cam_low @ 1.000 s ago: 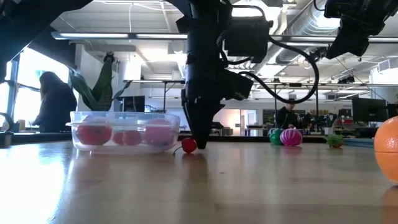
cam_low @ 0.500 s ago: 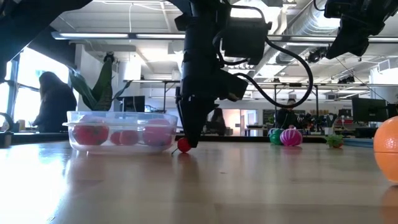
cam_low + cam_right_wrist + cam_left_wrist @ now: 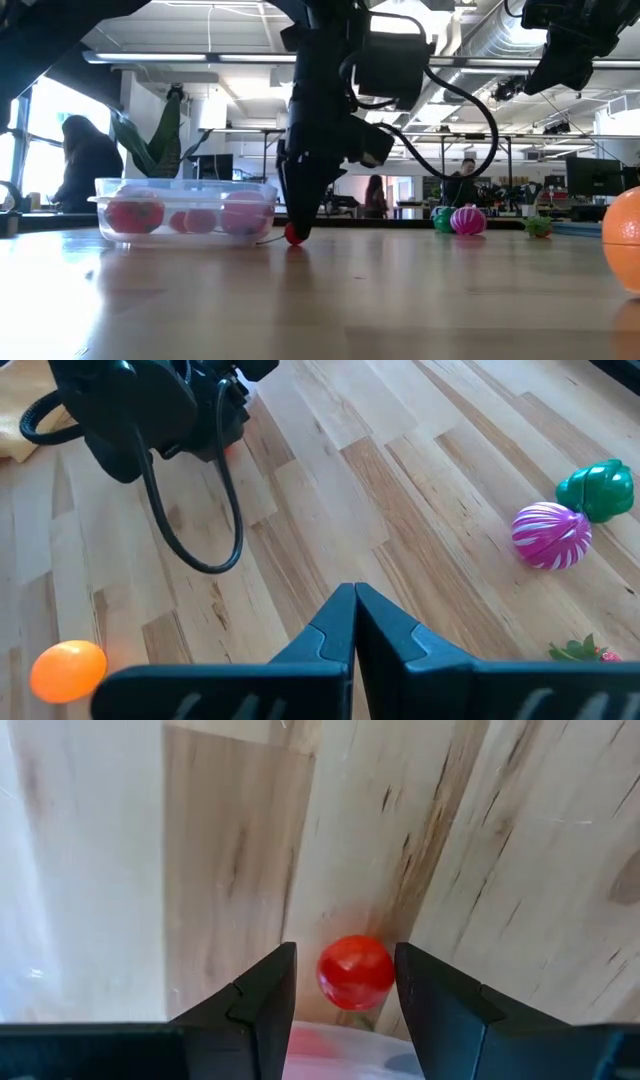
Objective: Pick and placing Produce into tupperware
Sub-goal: Put the red cherry into the transparent container, then adjust the transparent container
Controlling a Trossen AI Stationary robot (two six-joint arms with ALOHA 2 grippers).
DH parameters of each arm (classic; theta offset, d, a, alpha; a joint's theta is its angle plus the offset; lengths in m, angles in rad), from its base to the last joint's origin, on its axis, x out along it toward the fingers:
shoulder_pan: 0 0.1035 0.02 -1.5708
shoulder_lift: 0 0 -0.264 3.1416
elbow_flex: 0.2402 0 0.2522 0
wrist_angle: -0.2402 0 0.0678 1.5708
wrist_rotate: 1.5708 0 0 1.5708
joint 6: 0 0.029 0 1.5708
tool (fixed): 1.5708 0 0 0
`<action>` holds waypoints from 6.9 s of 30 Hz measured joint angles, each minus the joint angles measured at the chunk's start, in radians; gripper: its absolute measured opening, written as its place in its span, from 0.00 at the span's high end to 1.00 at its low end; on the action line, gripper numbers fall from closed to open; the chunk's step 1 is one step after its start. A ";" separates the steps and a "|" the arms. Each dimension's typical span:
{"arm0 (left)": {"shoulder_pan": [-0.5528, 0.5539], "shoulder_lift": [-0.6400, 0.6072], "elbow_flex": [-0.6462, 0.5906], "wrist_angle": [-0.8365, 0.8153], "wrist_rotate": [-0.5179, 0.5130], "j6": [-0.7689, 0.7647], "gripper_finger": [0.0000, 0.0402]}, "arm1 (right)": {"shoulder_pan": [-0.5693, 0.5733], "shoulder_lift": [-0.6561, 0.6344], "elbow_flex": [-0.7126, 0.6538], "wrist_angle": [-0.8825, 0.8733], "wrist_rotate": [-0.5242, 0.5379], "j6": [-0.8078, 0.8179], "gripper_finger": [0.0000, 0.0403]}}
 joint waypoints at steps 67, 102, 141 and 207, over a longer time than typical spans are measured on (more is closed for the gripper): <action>0.020 0.003 -0.003 -0.005 0.052 -0.021 0.73 | 0.000 0.000 0.000 0.000 0.000 0.000 1.00; 0.018 0.004 0.219 -0.160 0.006 -0.038 0.72 | 0.000 0.000 0.000 0.000 0.000 0.000 1.00; -0.003 -0.617 -0.692 0.227 -0.030 -0.378 0.72 | 0.000 0.000 0.000 0.000 0.000 0.000 1.00; 0.065 -1.009 -1.006 0.101 -0.010 -0.708 0.90 | 0.000 0.000 0.000 0.000 0.000 0.000 1.00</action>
